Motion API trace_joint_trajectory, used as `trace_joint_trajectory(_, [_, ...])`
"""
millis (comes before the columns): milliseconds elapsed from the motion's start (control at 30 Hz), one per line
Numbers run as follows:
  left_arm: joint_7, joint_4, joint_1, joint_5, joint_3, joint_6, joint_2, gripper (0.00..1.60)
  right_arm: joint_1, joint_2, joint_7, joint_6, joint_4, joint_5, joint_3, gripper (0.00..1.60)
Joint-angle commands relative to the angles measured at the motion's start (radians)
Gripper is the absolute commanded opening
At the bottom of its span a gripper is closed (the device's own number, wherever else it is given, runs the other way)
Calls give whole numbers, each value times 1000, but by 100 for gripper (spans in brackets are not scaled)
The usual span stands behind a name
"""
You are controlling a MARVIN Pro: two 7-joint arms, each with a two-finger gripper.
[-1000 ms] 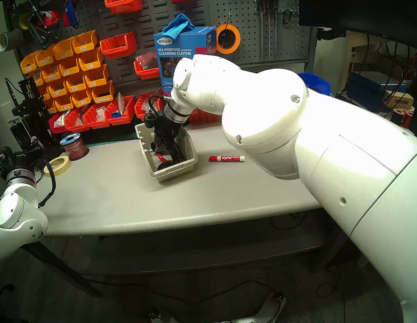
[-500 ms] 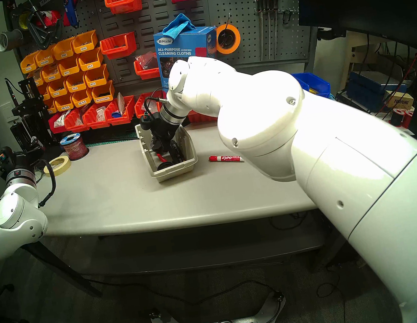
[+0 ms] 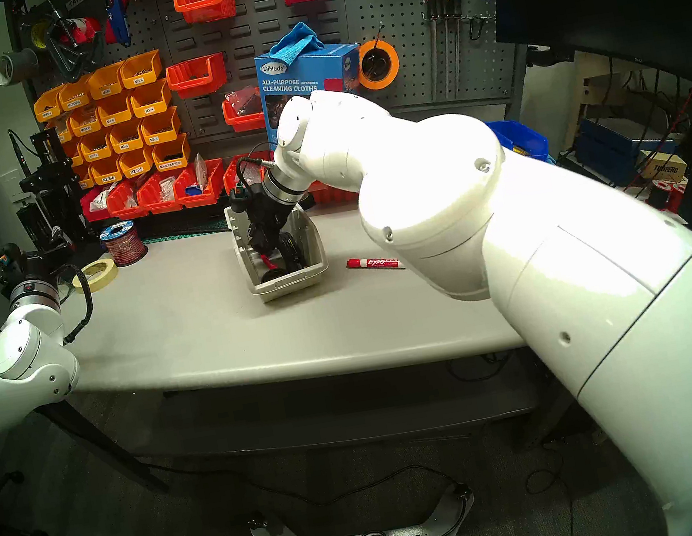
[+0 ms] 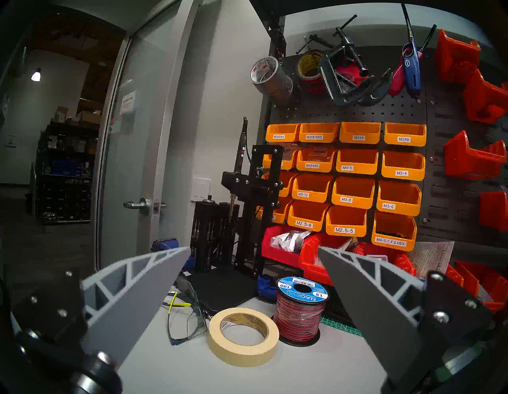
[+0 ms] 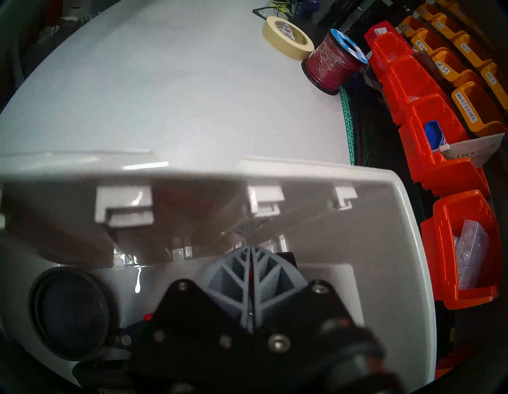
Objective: Take out tools from the storage box
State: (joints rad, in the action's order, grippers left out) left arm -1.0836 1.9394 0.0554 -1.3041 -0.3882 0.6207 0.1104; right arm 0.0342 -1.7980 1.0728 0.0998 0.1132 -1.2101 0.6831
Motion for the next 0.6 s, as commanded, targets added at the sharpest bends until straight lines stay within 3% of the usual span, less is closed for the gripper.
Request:
trace_joint_trajectory(0, [2, 2, -13, 5, 12, 1, 1, 160, 27, 18, 16, -4, -5, -1, -1, 0])
trace_joint_trajectory(33, [2, 2, -13, 5, 12, 1, 1, 160, 25, 20, 17, -6, -6, 1, 1, 0])
trace_joint_trajectory(133, [2, 2, -13, 6, 12, 1, 1, 160, 17, 26, 14, -1, -7, 7, 6, 64])
trace_joint_trajectory(267, [2, 2, -13, 5, 12, 1, 1, 160, 7, 33, 5, 7, -9, 10, 9, 110])
trace_joint_trajectory(400, [2, 2, -13, 6, 12, 1, 1, 160, -2, 39, -7, 20, -8, 8, 6, 134])
trace_joint_trajectory(567, [2, 2, -13, 5, 12, 1, 1, 160, -12, 50, -24, 46, -7, 7, 2, 127])
